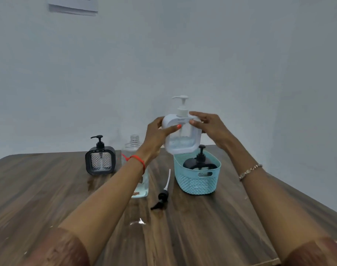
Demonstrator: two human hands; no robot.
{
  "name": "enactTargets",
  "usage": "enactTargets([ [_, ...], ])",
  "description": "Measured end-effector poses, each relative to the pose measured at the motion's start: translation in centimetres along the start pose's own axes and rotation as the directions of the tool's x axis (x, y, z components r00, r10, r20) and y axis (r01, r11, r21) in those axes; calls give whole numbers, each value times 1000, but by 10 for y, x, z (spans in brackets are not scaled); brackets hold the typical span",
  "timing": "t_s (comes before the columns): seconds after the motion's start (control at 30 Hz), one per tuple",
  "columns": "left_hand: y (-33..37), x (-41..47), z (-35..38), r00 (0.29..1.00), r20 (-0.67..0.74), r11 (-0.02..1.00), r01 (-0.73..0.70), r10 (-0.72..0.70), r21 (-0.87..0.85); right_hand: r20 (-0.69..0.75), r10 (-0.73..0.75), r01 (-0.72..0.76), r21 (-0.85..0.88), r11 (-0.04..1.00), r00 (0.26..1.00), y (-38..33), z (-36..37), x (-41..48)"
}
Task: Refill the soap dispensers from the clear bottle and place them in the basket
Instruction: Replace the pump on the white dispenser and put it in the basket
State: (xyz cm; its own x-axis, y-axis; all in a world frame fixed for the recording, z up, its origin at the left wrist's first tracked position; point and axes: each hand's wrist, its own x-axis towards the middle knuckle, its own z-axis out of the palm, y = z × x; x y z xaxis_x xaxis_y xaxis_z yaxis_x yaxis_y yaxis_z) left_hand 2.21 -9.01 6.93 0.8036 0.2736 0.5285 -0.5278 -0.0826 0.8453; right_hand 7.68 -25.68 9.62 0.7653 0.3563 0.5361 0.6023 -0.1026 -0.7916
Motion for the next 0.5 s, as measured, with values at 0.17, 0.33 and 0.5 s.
enactTargets([
  [0.17, 2, 43, 22, 999, 36, 1000, 12, -13, 10, -67, -64, 62, -35, 997, 996, -1, -12, 29],
  [0.33, -26, 66, 40, 999, 52, 997, -4, 0, 78, -141, -65, 53, -88, 995, 988, 23, -16, 42],
  [0.5, -63, 72, 51, 994, 95, 994, 40, -50, 100, -165, 21, -40, -113, 993, 986, 60, -21, 48],
])
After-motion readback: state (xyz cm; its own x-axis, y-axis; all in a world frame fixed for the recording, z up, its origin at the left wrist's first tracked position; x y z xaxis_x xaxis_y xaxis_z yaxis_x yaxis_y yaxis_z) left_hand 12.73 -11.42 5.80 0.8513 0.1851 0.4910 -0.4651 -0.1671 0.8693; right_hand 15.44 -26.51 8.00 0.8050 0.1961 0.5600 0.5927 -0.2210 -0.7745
